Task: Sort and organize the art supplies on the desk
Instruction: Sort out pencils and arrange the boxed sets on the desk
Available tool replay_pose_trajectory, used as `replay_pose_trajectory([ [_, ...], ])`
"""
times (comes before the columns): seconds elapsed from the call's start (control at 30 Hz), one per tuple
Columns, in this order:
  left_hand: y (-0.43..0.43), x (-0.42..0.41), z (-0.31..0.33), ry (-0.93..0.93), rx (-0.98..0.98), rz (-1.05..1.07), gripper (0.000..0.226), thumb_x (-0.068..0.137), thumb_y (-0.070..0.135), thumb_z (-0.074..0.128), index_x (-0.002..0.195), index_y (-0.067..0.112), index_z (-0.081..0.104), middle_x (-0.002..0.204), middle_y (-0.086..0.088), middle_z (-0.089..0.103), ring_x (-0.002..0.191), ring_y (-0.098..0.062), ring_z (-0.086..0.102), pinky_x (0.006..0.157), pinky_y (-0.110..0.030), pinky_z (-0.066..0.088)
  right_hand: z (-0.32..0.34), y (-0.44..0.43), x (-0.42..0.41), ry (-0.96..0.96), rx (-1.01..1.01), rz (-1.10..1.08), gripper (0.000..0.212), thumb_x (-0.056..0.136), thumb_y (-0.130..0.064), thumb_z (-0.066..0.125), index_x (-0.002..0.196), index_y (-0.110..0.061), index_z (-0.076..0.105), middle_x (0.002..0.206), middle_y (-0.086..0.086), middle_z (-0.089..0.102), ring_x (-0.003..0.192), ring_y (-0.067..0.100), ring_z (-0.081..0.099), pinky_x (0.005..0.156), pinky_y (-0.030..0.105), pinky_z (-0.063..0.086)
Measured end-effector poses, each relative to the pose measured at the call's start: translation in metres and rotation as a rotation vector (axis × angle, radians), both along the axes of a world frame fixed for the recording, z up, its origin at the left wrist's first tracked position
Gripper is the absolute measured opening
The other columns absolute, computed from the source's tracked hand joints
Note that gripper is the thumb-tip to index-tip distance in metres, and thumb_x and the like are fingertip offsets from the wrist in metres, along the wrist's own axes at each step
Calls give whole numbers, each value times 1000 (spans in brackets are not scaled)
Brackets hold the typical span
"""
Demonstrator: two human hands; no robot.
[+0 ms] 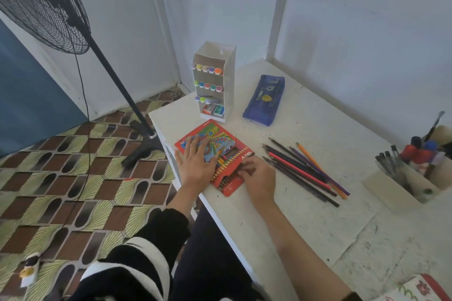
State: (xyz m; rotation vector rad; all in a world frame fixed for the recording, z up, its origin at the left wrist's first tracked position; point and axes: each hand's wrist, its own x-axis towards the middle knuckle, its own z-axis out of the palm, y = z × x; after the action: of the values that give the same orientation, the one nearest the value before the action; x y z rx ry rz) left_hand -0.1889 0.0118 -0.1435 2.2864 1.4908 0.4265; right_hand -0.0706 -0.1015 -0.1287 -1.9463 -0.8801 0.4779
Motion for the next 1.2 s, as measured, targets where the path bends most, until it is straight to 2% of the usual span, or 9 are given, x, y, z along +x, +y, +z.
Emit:
replay_pose_trajectory([
  [0.17, 0, 0, 1, -14, -4, 7, 57, 94, 49, 46, 146, 31, 30, 158, 6, 15, 147, -14, -2, 115, -44, -12, -3, -8, 13, -18, 49, 120, 18, 79, -3, 71, 93, -12, 68, 79, -16, 61, 73, -10, 59, 67, 5, 43],
  [0.33, 0, 0, 0, -12, -3, 6, 57, 94, 49, 46, 146, 32, 30, 158, 7, 14, 147, -13, -2, 115, -44, -13, 7, -16, 80, -257, 28, -73, 15, 84, -8, 65, 96, -14, 73, 92, 7, 69, 81, 16, 57, 73, 23, 45],
  [0.4, 0, 0, -1, -14, -1, 7, 56, 94, 50, 45, 146, 32, 30, 158, 7, 15, 147, -13, -2, 115, -44, -13, 13, -25, 112, -343, -96, -181, 19, 88, -8, 61, 104, -11, 71, 98, 11, 67, 85, 18, 53, 71, 21, 38],
  [0.5, 0, 1, -1, -14, 11, 12, 56, 94, 50, 46, 145, 31, 32, 158, 7, 16, 147, -13, 0, 116, -45, -11, 13, -31, 146, -396, -251, -238, 23, 89, -18, 62, 108, -8, 69, 99, 13, 64, 93, 27, 56, 68, 29, 45],
  [0.77, -1, 1, 0, -1, 0, 10, 57, 94, 52, 44, 145, 31, 31, 158, 6, 15, 147, -14, -1, 113, -41, -16, 12, -30, 148, -445, -314, -198, 9, 87, -18, 62, 94, -15, 68, 91, 6, 63, 88, 24, 57, 61, 29, 43],
  [0.87, 0, 1, 0, 4, 5, 12, 57, 94, 52, 44, 145, 32, 31, 158, 6, 15, 147, -14, 0, 114, -42, -15, 31, -32, 141, -543, -167, -178, 11, 88, -20, 60, 98, -19, 66, 88, 2, 66, 79, 17, 55, 55, 22, 35],
  [0.97, 1, 0, -1, 4, 10, 2, 56, 94, 52, 44, 145, 31, 31, 158, 6, 16, 147, -14, 0, 114, -43, -15, 57, -37, 130, -566, 107, -119, 12, 89, -18, 61, 100, -14, 65, 87, -3, 66, 66, 10, 49, 51, 15, 33],
  [1.13, 1, 0, -1, 12, 5, 3, 57, 94, 52, 44, 146, 31, 30, 158, 6, 15, 147, -14, -1, 114, -43, -15, 86, -45, 98, -227, 491, -123, 20, 90, -4, 58, 105, -13, 48, 89, 4, 64, 69, 11, 59, 54, 13, 47],
  [1.2, 0, 0, 0, 14, -1, 3, 57, 94, 52, 43, 146, 32, 30, 158, 6, 15, 147, -14, -1, 113, -42, -16, 86, -52, 84, -119, 578, -139, 25, 91, -2, 55, 108, -17, 43, 88, 9, 66, 69, 15, 63, 56, 19, 51],
])
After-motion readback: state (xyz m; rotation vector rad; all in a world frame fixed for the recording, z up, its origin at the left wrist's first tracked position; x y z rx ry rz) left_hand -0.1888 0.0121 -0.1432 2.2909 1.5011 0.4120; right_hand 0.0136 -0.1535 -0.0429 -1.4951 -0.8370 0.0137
